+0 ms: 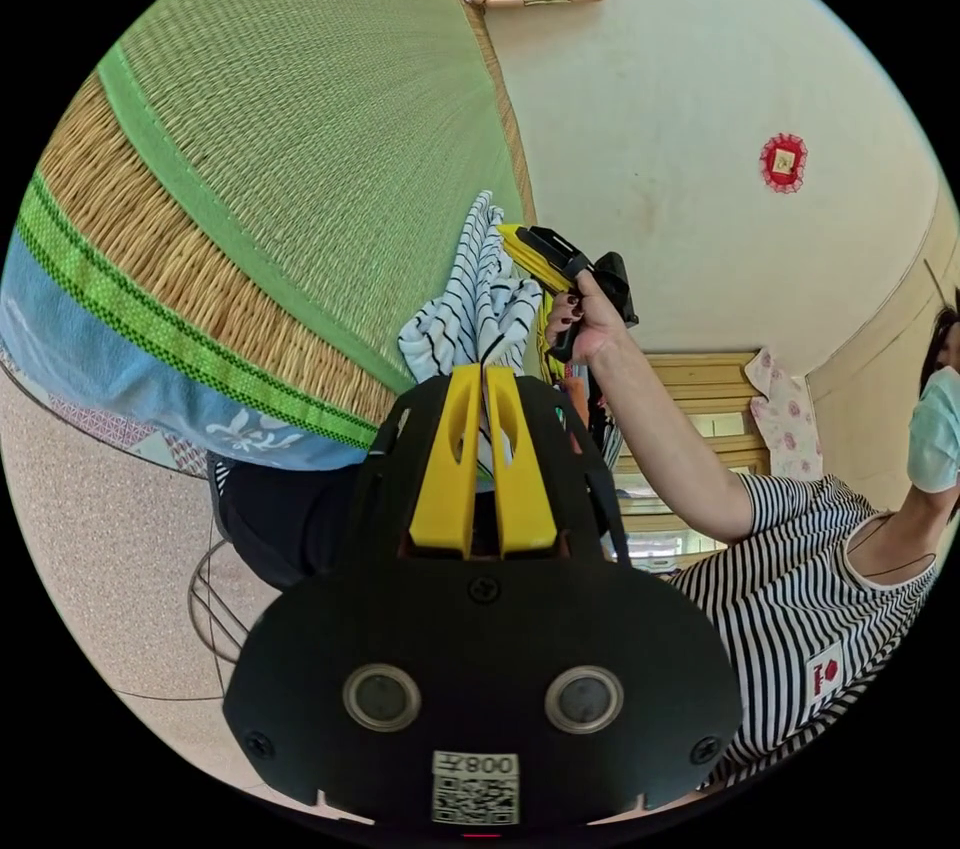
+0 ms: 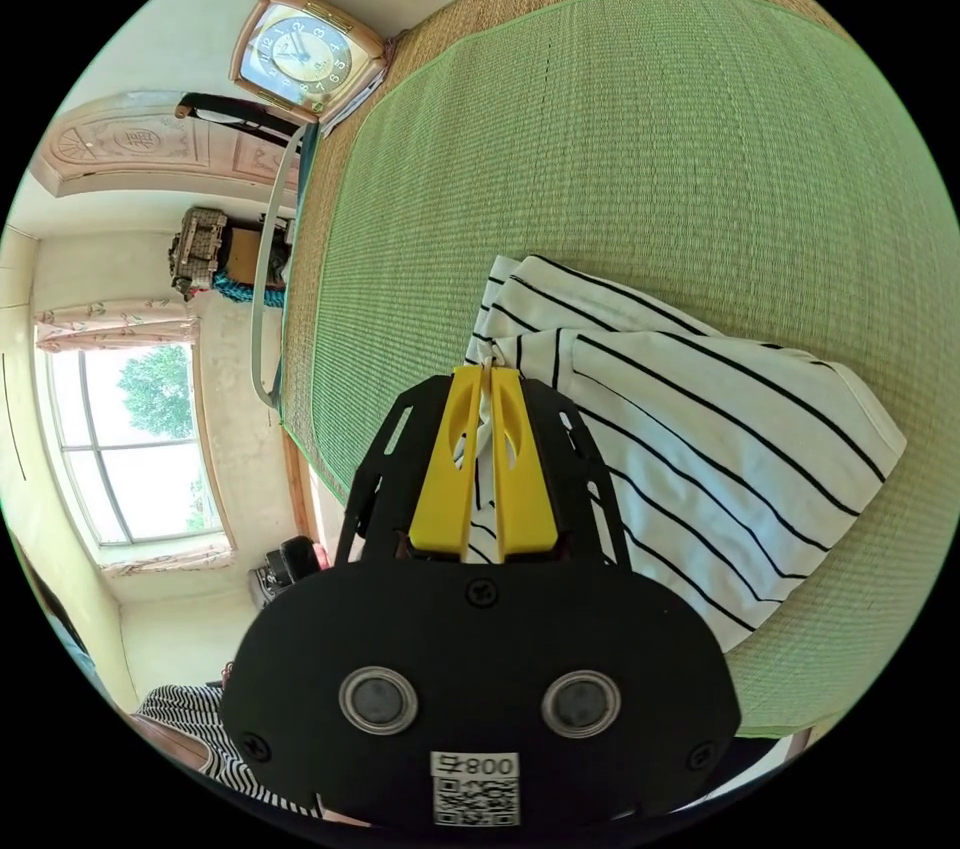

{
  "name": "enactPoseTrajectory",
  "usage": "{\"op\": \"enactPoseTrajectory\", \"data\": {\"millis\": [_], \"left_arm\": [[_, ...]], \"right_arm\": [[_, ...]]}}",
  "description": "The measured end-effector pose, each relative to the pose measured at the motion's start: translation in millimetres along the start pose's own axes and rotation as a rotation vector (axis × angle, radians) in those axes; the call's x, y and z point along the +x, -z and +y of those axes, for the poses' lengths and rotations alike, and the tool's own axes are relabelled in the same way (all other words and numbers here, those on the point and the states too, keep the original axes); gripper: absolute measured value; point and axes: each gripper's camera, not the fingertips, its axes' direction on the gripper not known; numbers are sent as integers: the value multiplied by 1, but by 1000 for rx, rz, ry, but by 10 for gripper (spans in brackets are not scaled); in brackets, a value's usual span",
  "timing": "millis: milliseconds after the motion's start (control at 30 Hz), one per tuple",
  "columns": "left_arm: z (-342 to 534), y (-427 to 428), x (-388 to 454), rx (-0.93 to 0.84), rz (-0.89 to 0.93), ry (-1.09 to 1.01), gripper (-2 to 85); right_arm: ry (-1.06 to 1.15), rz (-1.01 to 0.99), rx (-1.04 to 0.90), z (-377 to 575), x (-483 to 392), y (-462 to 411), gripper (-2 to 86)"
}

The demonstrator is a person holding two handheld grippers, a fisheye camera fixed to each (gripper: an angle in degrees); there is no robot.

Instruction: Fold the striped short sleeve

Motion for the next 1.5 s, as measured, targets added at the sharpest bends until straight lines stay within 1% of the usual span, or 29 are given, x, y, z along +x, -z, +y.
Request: {"op": "enactPoseTrajectory", "data": {"millis": [400, 500, 600, 667, 733, 767, 900, 967, 1033, 1067, 1267, 1333, 1500], "left_arm": [[2, 14, -5, 19, -17, 27, 6], [6, 19, 3, 40, -51, 1, 4], [15, 30, 21, 100, -118, -56, 2], [19, 30, 41, 117, -127, -143, 2], [17, 21, 56, 78, -150, -212, 2], [16, 13, 66, 49, -183, -263, 2], [10, -21, 83, -38, -302, -352, 3], [8, -45, 86, -96, -439, -387, 3], [8, -61, 83, -154, -535, -375, 3], [9, -70, 80, -191, -552, -370, 3], [19, -82, 81, -192, -522, -401, 3], [21, -87, 82, -203, -524, -417, 3], [25, -96, 84, -217, -519, -410, 2]], "right_arm": [[57, 54, -28, -27, 20, -52, 13], [83, 71, -39, -29, 24, -67, 11], [110, 81, -44, -32, 28, -77, 10], [126, 94, -48, -34, 29, -81, 9], [177, 127, -47, -32, 25, -82, 9], [195, 138, -41, -31, 23, -81, 9], [270, 226, -2, -23, 19, -79, 10], [294, 249, -31, -24, 21, -92, 11], [307, 278, -72, -27, 27, -115, 15], [316, 267, -69, -27, 28, -118, 16], [370, 215, -57, -25, 38, -133, 48], [391, 163, -67, -26, 45, -136, 60], [369, 130, -91, -30, 57, -139, 34]]}}
